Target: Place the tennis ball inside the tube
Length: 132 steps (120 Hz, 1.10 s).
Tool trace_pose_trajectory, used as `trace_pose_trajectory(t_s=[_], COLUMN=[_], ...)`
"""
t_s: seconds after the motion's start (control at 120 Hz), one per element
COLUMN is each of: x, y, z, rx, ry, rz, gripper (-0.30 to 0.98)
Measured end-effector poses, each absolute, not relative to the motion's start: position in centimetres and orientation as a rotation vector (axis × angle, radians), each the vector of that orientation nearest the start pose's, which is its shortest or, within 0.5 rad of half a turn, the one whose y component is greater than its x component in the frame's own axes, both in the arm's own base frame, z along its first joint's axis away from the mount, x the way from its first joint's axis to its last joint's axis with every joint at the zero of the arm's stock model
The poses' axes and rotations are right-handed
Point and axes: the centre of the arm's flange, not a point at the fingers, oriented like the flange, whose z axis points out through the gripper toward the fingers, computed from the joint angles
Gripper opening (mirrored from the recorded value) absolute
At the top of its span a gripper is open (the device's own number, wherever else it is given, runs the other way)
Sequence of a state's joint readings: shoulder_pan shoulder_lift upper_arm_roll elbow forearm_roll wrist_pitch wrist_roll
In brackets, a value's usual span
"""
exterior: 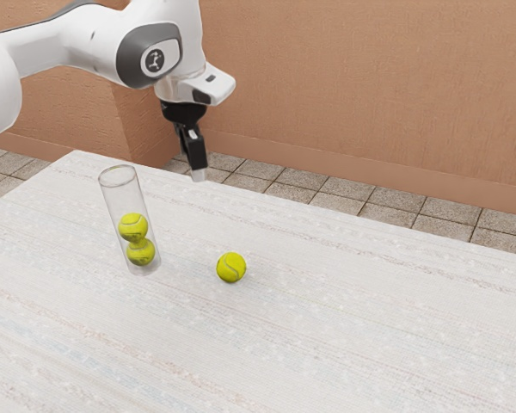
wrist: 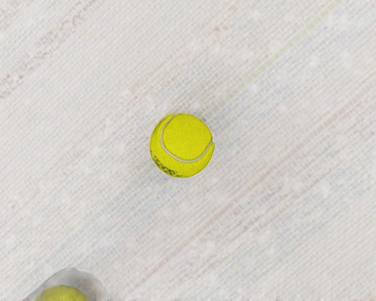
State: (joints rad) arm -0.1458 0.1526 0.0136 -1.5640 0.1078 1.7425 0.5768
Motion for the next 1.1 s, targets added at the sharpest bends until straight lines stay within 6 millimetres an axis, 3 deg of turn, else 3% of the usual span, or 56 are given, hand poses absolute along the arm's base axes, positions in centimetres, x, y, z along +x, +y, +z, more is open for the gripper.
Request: trace_pose_trajectory(t_s=[0.183,0.533,0.633,0.9,1.1], x=[60.8,60.9,62.0,65.5,67.8], y=[-7.1,-9.2,-7.7,-5.0,-3.3], z=[54.3,43.1,40.7,30.4,27.2], rx=[-2.841,-2.986,-3.039,-3.164,-3.184], ry=[1.088,1.120,1.063,0.941,0.887], rz=[0.045,0.217,0.197,0.155,0.077], gripper=[0.68,0.69,0.69,0.69,0.69])
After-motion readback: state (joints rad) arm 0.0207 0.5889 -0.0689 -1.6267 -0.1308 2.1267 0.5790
